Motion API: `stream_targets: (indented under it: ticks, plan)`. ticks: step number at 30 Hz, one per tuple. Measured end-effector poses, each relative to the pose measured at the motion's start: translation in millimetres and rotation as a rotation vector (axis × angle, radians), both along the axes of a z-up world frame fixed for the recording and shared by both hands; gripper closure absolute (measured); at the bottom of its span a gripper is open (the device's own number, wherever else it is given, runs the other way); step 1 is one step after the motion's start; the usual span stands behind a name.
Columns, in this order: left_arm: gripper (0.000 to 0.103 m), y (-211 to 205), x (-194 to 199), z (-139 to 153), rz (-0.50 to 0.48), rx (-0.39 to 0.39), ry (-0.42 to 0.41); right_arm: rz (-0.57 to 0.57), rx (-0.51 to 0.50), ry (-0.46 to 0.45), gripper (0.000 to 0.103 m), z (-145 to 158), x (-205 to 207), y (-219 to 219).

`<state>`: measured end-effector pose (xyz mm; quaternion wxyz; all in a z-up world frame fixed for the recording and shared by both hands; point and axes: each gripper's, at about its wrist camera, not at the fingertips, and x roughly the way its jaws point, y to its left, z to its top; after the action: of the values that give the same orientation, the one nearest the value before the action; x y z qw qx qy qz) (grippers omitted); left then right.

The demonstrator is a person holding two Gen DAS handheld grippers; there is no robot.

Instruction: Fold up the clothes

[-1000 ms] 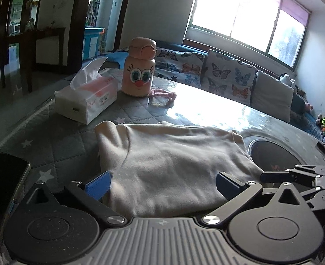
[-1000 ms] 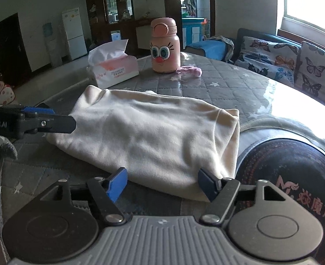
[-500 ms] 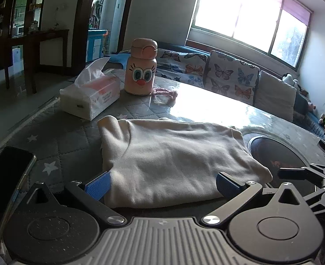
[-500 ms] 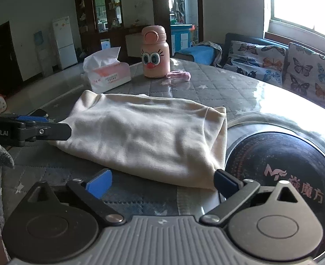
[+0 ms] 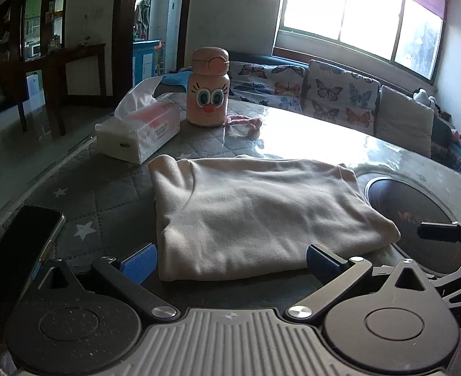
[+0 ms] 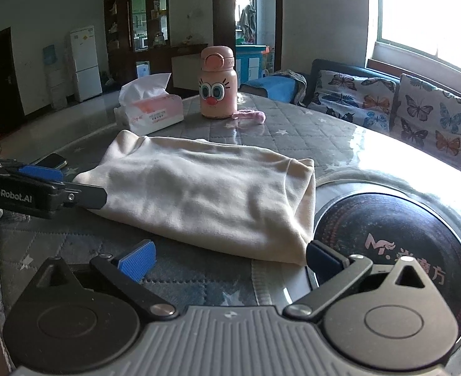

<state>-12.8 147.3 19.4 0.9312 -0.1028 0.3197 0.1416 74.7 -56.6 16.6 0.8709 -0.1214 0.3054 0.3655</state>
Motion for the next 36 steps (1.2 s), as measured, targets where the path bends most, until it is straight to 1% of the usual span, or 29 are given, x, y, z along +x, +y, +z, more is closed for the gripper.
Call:
stream_targets:
  ticks: [10, 20, 36]
  plan:
    - [0.0, -2, -1, -6, 0.014, 0.006, 0.029, -0.003, 0.015, 0.004, 0.0, 1, -3, -1]
    - [0.0, -5, -4, -10, 0.026, 0.005, 0.039, -0.009, 0.017, 0.033, 0.0, -5, -7, 1]
    - [0.0, -14, -6, -11, 0.019, 0.006, 0.044, -0.021, 0.034, 0.044, 0.0, -4, -13, -2]
